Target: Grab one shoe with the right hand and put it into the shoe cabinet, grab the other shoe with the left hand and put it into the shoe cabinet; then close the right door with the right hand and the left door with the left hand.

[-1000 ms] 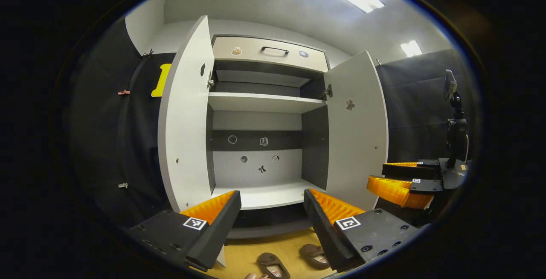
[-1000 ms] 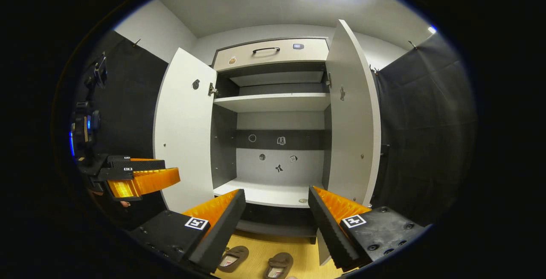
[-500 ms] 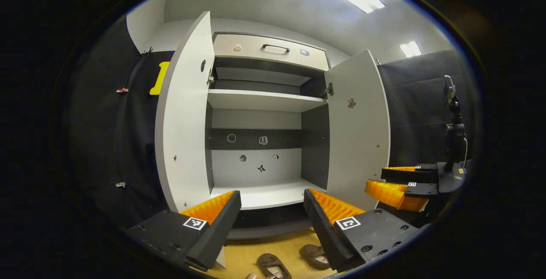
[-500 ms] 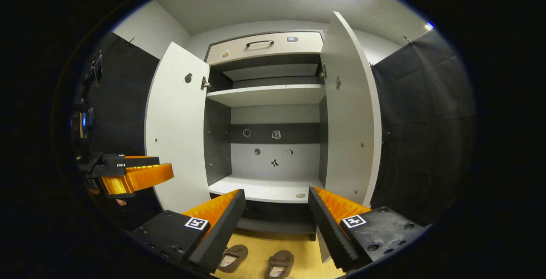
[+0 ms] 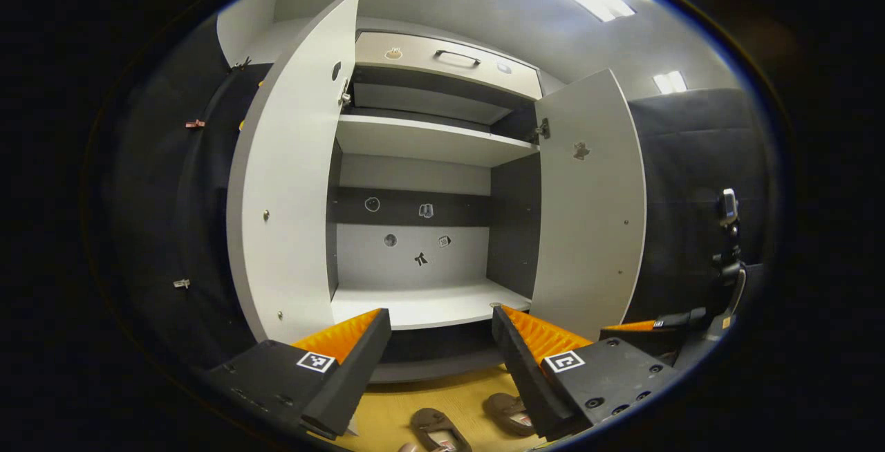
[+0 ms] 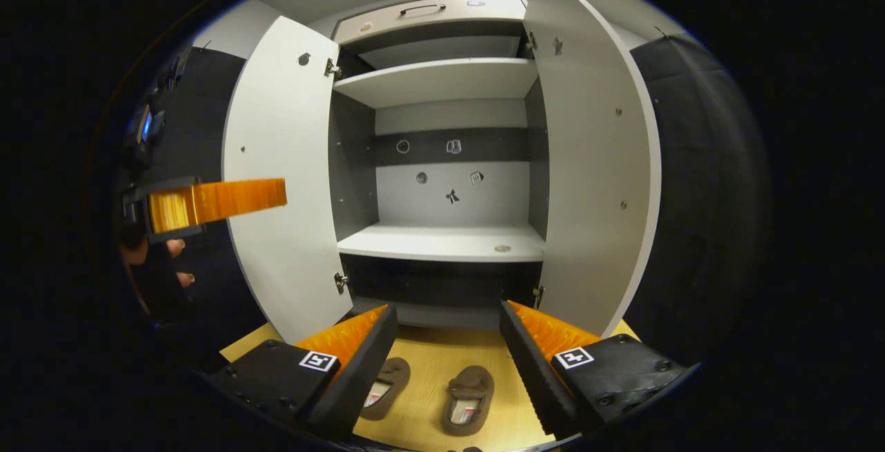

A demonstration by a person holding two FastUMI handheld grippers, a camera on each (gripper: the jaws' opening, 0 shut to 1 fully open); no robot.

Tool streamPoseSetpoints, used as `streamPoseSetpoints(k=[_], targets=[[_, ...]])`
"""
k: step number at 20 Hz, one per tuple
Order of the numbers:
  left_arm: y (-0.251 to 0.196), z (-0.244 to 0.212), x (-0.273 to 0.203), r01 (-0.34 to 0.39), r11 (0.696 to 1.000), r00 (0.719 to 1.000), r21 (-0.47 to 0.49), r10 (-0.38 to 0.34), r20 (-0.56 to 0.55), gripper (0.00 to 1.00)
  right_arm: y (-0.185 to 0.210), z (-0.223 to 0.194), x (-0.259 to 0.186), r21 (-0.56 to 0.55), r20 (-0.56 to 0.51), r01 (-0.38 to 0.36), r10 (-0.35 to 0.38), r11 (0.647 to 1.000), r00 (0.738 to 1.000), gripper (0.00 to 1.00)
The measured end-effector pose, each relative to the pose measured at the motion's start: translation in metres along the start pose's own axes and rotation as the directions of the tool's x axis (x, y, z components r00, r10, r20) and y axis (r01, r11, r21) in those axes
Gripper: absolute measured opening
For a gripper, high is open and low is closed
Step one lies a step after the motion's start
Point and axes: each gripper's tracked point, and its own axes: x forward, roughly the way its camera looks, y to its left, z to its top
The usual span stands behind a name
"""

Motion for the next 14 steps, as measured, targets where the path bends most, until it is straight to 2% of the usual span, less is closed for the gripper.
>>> streamPoseSetpoints(k=[4,9,14], targets=[[0.005,-0.003,0.012,0.007,1.0,1.0,0.017,-0.008,0.024,0.94,-0.003,-0.053,0.016,0.0,-0.081,0.025,-0.024,1.0,0.996,0.98],[0.006,-0.008,0.023,0.022,1.0,0.999,-0.009,-0.021,0.049,0.94,-0.002,-0.114,0.032,0.04,-0.17,0.04,-0.033,0.998,0.985,0.98],[0.004,-0.027,0.031,0.038,0.999,0.999,-0.008,-0.038,0.024,0.94,-0.007,-0.187,0.047,0.081,-0.281,0.064,-0.039,0.995,0.959,1.0]])
